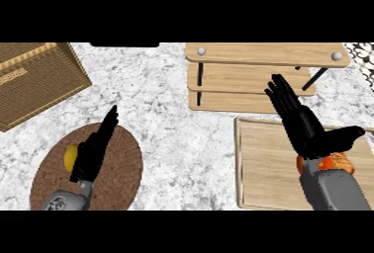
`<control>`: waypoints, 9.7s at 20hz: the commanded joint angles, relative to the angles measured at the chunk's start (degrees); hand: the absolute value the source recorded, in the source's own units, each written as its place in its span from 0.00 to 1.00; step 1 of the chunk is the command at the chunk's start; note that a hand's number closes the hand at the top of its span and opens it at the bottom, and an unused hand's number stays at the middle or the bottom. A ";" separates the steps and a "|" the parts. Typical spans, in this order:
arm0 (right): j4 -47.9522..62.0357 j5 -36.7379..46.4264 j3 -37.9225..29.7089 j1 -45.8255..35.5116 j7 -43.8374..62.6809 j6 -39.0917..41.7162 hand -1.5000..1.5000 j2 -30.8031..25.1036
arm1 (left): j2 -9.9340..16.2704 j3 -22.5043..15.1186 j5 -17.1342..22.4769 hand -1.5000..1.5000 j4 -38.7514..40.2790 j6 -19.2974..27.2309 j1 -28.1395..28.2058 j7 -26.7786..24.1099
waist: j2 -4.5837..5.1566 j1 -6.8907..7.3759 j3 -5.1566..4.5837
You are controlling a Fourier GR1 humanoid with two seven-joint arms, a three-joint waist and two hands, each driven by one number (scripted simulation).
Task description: Pick the squash from the tray and place it in the tiered shelf
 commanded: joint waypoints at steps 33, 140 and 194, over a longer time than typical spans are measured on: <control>-4.39 -0.27 -21.54 15.64 7.78 30.14 0.00 -41.73 | 0.37 11.09 10.14 0.50 3.33 -4.27 2.58 13.54 | -0.19 -1.54 -0.09; -33.79 61.33 8.63 -37.35 75.17 18.88 1.00 12.13 | -4.49 20.29 3.49 0.50 1.46 -13.16 3.15 16.41 | -0.33 -0.48 -0.02; 22.05 54.20 -19.44 -55.27 34.27 0.39 0.00 -2.88 | -5.38 21.56 2.13 0.50 0.29 -14.33 3.45 15.97 | -0.02 -0.05 0.08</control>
